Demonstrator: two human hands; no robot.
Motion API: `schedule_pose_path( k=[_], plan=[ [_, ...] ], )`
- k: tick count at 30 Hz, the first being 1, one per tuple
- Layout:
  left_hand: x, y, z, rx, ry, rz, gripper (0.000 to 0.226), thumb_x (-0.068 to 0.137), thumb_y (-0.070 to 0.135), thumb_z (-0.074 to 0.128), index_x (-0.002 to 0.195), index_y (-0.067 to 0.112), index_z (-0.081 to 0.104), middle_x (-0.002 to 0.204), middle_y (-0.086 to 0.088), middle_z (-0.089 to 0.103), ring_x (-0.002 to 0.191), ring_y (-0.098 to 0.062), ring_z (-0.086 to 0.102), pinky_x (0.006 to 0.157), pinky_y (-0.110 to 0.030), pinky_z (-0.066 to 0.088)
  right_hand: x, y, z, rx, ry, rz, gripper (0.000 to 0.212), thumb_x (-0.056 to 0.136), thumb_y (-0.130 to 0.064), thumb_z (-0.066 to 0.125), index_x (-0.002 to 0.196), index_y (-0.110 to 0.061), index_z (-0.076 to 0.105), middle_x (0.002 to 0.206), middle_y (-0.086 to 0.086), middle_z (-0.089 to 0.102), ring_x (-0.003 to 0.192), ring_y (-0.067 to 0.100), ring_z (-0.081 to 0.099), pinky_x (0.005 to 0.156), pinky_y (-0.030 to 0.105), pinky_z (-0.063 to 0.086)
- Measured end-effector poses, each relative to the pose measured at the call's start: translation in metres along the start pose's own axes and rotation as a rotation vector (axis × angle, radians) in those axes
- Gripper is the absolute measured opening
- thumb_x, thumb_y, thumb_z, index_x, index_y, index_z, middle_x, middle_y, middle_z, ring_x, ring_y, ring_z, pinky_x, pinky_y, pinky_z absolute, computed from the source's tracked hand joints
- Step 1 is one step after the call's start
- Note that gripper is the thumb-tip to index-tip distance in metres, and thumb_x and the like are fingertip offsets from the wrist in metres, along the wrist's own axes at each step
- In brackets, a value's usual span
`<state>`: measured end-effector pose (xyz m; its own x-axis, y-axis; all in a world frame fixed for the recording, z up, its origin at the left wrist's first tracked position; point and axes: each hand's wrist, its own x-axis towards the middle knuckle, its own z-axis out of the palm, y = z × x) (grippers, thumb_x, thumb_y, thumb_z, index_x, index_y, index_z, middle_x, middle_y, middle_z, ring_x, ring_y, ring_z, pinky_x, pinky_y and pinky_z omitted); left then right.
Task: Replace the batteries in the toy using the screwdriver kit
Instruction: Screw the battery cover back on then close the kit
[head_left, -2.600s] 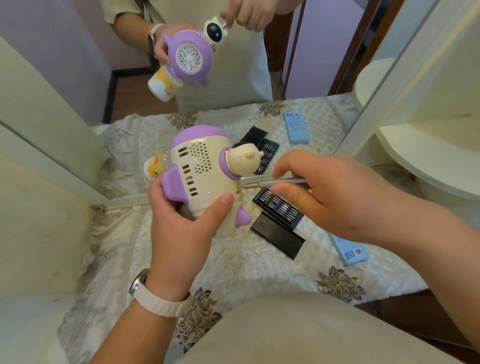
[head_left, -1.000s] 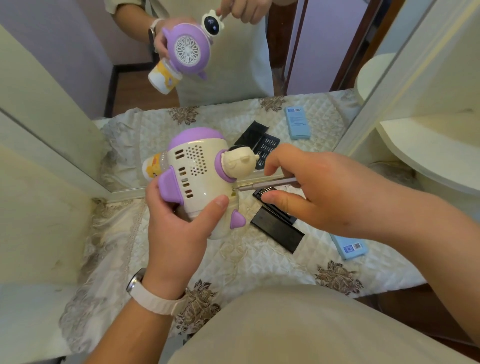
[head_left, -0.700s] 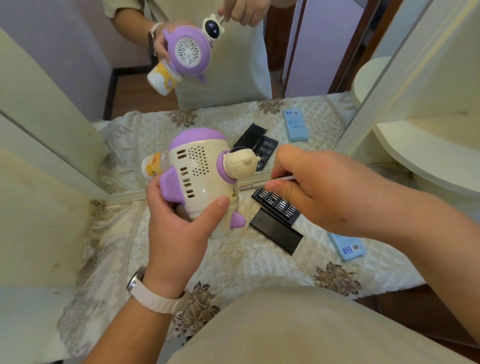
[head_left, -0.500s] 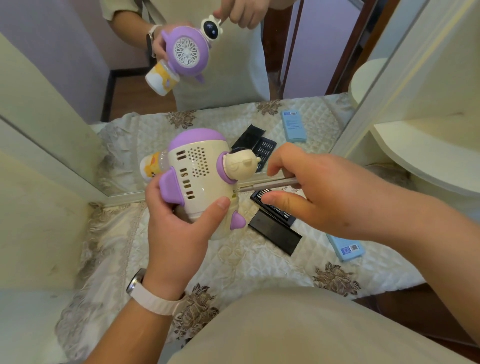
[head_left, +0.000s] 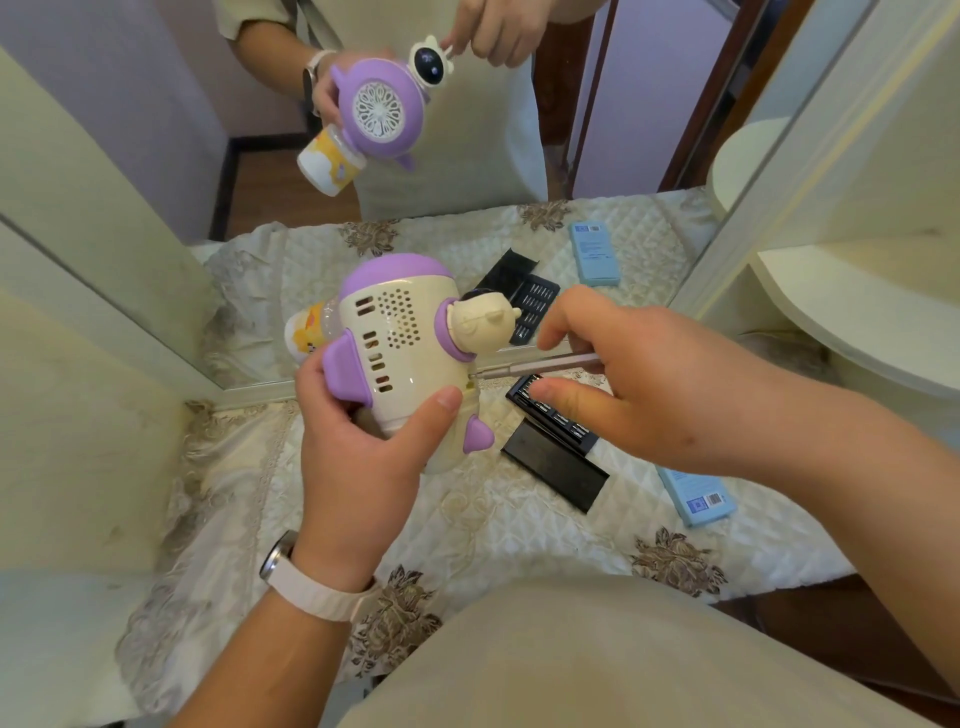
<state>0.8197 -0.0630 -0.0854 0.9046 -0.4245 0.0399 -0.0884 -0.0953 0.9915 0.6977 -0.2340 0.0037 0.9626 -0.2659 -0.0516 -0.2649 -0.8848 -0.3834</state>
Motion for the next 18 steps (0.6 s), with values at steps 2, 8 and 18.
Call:
schedule_pose_path(
  k=[2, 8, 18],
  plan=[
    [0.000, -0.001, 0.001, -0.013, -0.008, -0.003, 0.071, 0.060, 0.048, 0.079, 0.120, 0.031, 0.044, 0.108, 0.009, 0.068, 0.092, -0.005, 0.069, 0.065, -0.029, 0.055, 0.000, 0.001, 0.000, 0.009, 0.000, -0.009, 0.018, 0.090, -0.046, 0.051, 0.100, -0.034, 0.042, 0.059, -0.010, 0.047, 0.060, 0.008, 0.049, 0.047, 0.024, 0.033],
    [0.000, -0.005, 0.002, -0.021, -0.002, -0.020, 0.068, 0.059, 0.049, 0.079, 0.116, 0.036, 0.044, 0.103, 0.018, 0.068, 0.092, 0.000, 0.068, 0.067, -0.028, 0.056, 0.002, 0.000, 0.005, 0.005, 0.008, 0.004, 0.019, 0.091, -0.044, 0.043, 0.094, -0.027, 0.049, 0.063, -0.011, 0.050, 0.057, 0.006, 0.048, 0.049, 0.024, 0.035],
    [-0.004, -0.013, 0.001, -0.029, -0.014, -0.048, 0.075, 0.059, 0.048, 0.080, 0.122, 0.027, 0.044, 0.109, 0.005, 0.068, 0.091, -0.009, 0.070, 0.065, -0.032, 0.053, 0.000, 0.006, 0.012, 0.008, 0.013, -0.044, 0.024, 0.089, -0.046, 0.048, 0.108, -0.033, 0.049, 0.062, -0.016, 0.043, 0.059, 0.003, 0.047, 0.049, 0.022, 0.031]
  ],
)
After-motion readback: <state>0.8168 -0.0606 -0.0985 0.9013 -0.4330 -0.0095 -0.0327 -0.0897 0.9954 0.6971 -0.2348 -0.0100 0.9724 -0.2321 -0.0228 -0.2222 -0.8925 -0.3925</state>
